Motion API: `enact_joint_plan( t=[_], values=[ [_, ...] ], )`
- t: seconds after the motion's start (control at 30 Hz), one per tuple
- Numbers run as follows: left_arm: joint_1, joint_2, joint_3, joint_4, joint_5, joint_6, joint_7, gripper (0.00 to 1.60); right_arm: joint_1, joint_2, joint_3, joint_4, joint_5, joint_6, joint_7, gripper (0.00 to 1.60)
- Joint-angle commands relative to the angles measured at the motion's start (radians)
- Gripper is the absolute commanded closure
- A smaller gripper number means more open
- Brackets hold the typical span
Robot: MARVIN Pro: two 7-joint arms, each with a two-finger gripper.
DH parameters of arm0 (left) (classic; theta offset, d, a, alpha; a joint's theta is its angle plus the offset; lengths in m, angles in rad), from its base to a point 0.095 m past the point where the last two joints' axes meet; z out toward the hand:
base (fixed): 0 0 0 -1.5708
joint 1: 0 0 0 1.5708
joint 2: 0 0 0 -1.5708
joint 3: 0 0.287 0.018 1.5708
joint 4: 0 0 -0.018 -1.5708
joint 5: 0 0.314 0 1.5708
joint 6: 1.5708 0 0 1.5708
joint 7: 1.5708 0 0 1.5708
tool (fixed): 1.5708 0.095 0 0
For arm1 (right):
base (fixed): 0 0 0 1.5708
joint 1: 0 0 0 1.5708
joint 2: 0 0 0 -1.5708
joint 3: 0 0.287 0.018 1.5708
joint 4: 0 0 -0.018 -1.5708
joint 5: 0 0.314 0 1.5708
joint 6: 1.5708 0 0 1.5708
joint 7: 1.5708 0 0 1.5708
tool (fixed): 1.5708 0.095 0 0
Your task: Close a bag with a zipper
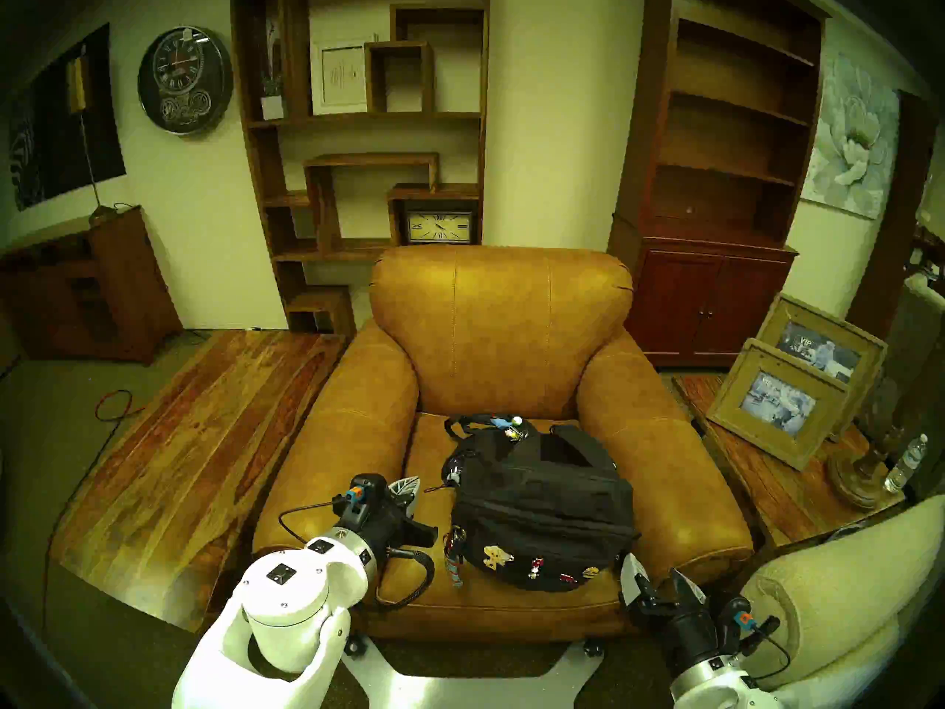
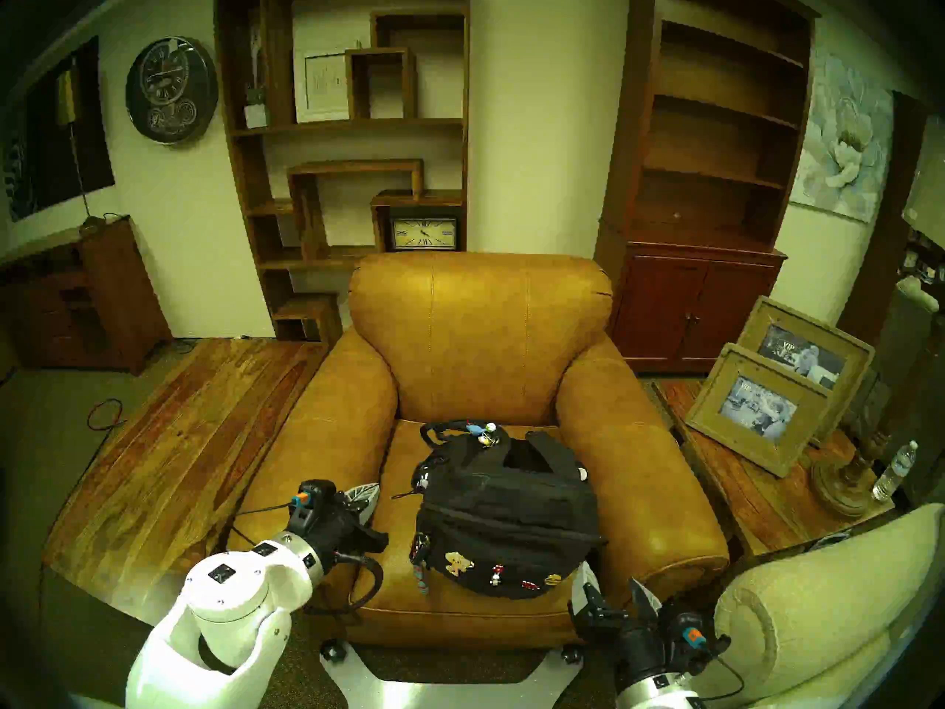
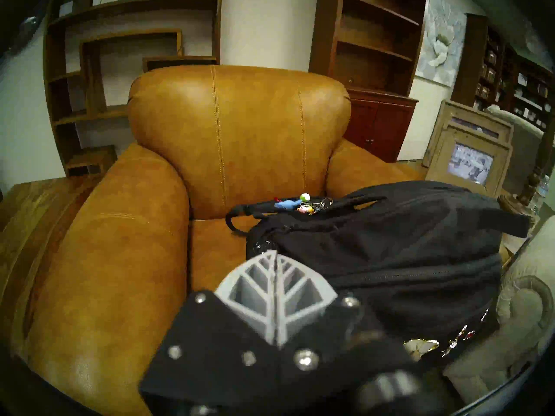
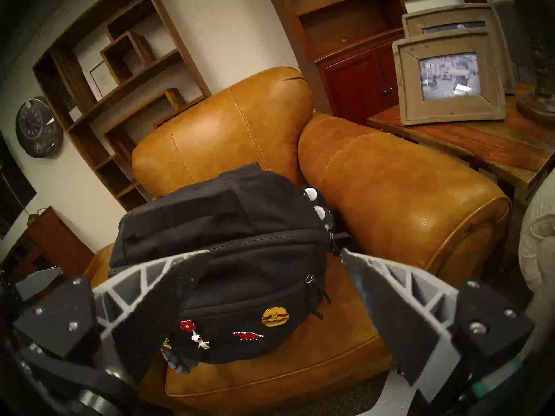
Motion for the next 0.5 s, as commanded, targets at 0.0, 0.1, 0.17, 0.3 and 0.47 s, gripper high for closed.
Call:
enact_joint_plan(
  t=[0.0, 0.1, 0.17, 0.3, 0.47],
  values=[
    [-0.001, 0.014, -0.003, -0.027, -0.005, -0.011, -0.019, 1.60, 0.029, -0.023, 0.003, 0.000, -0.026, 0.072, -0.007, 0.00],
    [0.005, 0.017, -0.006, -0.029, -0.006, -0.014, -0.020, 1.60, 0.028, -0.028, 0.001, 0.003, -0.030, 0.073, -0.006, 0.00],
    [0.005, 0.017, -0.007, -0.029, -0.006, -0.015, -0.021, 1.60, 0.028, -0.030, 0.002, 0.003, -0.031, 0.078, -0.007, 0.00],
    [0.006, 0.016, -0.008, -0.028, -0.005, -0.016, -0.025, 1.60, 0.027, -0.034, 0.002, 0.003, -0.038, 0.084, -0.013, 0.00],
    [0.006, 0.016, -0.010, -0.028, -0.006, -0.018, -0.028, 1.60, 0.028, -0.037, 0.001, 0.003, -0.044, 0.088, -0.019, 0.00]
  ],
)
